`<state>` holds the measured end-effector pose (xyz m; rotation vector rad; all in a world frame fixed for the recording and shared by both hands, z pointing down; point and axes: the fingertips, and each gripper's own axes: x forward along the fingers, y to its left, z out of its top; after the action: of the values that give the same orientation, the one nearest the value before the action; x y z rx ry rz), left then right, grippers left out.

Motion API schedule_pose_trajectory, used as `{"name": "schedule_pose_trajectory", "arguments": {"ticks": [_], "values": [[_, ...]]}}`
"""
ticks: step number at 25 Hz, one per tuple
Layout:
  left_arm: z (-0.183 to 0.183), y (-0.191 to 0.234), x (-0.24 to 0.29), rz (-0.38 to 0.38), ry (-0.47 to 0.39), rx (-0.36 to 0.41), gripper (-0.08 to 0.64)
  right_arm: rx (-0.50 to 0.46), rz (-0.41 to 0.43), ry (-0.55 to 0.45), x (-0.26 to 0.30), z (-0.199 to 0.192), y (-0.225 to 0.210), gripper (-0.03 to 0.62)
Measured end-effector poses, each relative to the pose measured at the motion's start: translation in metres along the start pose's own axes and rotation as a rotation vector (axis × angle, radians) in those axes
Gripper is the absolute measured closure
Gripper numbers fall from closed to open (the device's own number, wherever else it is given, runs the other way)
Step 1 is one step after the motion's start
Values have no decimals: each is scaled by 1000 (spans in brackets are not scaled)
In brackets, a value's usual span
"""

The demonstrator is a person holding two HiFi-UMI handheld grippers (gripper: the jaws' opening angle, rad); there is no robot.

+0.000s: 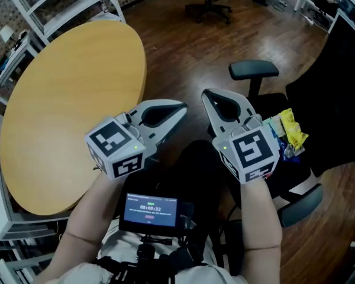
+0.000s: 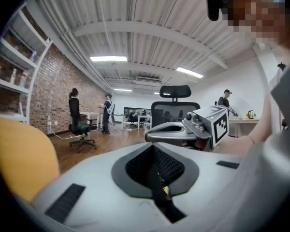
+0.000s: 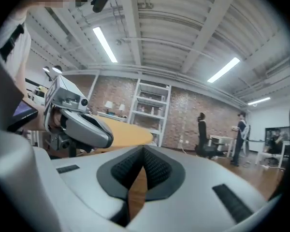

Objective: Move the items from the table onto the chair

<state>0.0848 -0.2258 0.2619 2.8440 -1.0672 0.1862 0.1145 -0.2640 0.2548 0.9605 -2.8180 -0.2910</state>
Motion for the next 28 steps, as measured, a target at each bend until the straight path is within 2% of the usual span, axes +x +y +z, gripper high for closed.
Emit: {"name": "schedule_pose_trajectory", "arguments": {"ticks": [4, 10, 17, 22, 25, 28], "values": [[3, 33, -85, 152, -8, 13, 551, 7, 182, -94, 49, 46, 65, 592], [-5, 84, -204, 396, -40, -64, 552, 26, 406, -149, 113, 85, 159, 592], [-19, 94, -309, 560, -56, -43, 552, 61, 641, -145, 156, 110, 262, 592], [-38, 101, -402, 726, -62, -81, 551, 83, 792, -137, 175, 122, 341, 592], [-46, 104, -452, 810, -73, -98, 551, 102, 867, -134, 182, 131, 381, 592], [-50, 104, -484, 853, -88, -116, 551, 87, 909, -123, 187, 136, 411, 592]]}}
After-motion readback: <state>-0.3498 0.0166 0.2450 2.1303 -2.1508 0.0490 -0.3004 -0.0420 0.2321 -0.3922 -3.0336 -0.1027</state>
